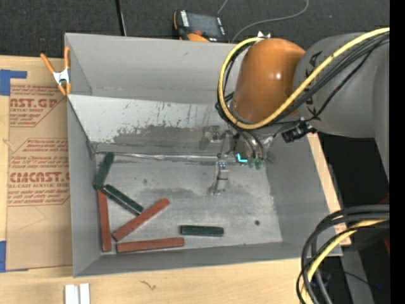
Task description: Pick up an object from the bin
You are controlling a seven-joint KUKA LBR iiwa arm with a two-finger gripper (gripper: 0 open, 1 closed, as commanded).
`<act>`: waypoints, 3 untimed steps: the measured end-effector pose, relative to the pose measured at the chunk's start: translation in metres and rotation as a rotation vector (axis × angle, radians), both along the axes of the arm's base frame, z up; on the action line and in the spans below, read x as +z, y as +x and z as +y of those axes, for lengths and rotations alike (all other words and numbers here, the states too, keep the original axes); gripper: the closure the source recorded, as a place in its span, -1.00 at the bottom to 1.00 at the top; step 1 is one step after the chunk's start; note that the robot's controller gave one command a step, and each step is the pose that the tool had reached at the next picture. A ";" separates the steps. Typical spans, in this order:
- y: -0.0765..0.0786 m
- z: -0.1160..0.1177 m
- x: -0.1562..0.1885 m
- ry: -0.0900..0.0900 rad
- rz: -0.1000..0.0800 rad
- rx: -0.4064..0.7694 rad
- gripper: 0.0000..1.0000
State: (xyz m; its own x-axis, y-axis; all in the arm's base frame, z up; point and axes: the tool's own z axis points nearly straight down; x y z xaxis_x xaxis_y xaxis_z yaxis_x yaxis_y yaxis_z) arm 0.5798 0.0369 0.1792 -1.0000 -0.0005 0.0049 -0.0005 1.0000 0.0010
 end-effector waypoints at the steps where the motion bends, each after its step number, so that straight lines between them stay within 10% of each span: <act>1: -0.061 0.070 -0.050 0.002 0.002 0.125 -1.00; 2: -0.045 0.094 -0.112 0.000 -0.002 0.240 -1.00; 3: -0.044 0.094 -0.109 0.000 -0.005 0.238 1.00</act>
Offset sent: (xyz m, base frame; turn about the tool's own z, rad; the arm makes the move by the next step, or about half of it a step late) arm -0.0581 0.0653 -0.0466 -0.1174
